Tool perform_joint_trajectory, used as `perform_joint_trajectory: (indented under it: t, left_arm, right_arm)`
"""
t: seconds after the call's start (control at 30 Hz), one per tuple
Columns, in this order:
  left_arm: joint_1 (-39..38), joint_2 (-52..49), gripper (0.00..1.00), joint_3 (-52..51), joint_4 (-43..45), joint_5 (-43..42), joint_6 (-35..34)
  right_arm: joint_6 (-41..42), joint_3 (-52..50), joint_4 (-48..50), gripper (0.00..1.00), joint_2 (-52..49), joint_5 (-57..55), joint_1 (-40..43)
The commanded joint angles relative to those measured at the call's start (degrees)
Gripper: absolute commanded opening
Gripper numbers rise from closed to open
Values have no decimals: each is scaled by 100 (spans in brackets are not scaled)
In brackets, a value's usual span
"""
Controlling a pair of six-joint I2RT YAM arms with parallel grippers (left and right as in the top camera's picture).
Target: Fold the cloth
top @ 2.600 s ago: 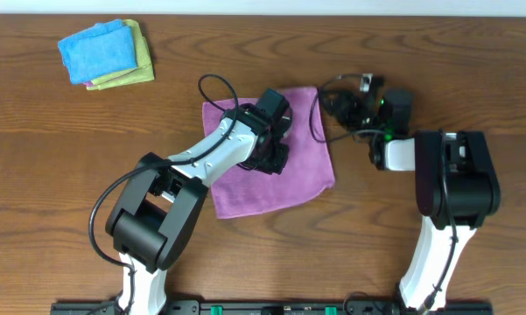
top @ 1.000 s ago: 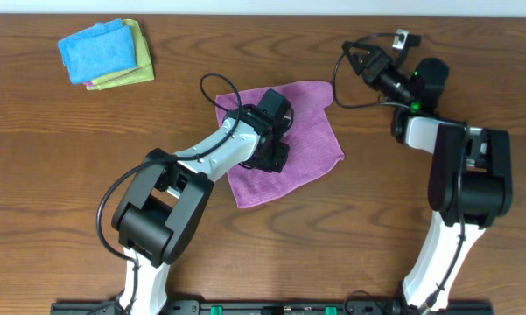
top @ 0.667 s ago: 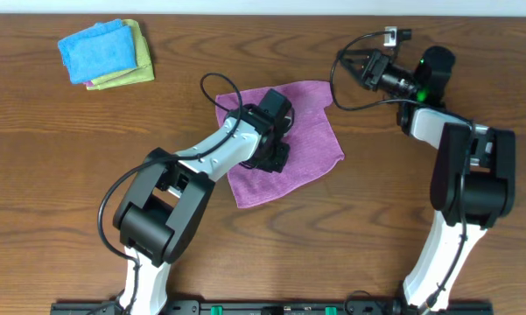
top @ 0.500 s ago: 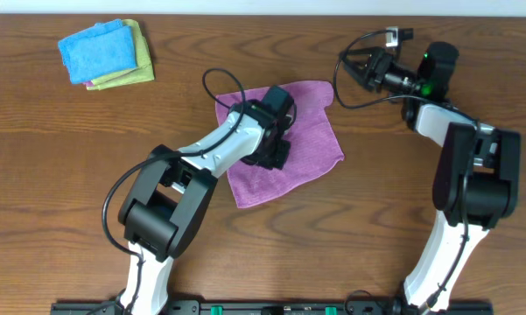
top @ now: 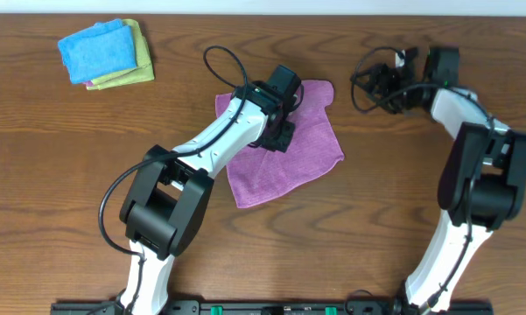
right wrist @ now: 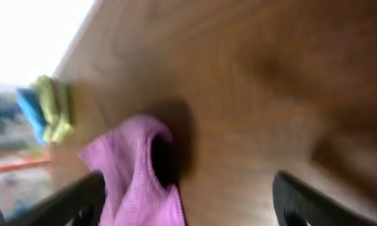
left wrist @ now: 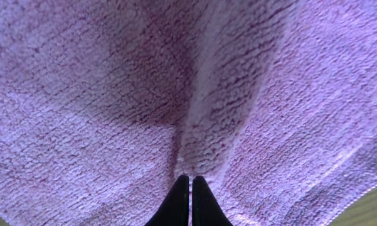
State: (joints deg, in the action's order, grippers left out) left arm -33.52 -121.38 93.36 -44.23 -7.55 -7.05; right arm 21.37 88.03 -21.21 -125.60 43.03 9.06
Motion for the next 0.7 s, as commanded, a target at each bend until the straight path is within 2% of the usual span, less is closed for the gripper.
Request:
perform_joint_trajectory:
  t: [0.0,0.17,0.33,0.37,0.43,0.47,0.67]
  left_arm:
    - [20,-17,6,111,-164,323,17]
    - [22,83,6,474,-483,544,20]
    - [146,260,5,533,-822,710,-118]
    - [219,273,6,533,-931,710,-188]
    - [409,299,6,533,-1161,662,-243]
    - [511,302,6,533,-1248,612,-243]
    - [970,302,6,470,-1390,280,-212]
  right_arm:
    - [-1381,778,-767,85,551,-931,-190]
    - [-2170,1228,-2114,78,918,-1749,-459]
    - [-2540,1226,-3084,58,1287,-2732,-890]
    - [-2577,1224,-3254,49,1333,-2916,-986]
    - [-2625,1200,-3523,20,1412,-3071,-1158]
    - [-2616,1147,-3595,2,1440,-3141,-1235]
    - [-2614,369,-3681,2,1506,-3276,-1545]
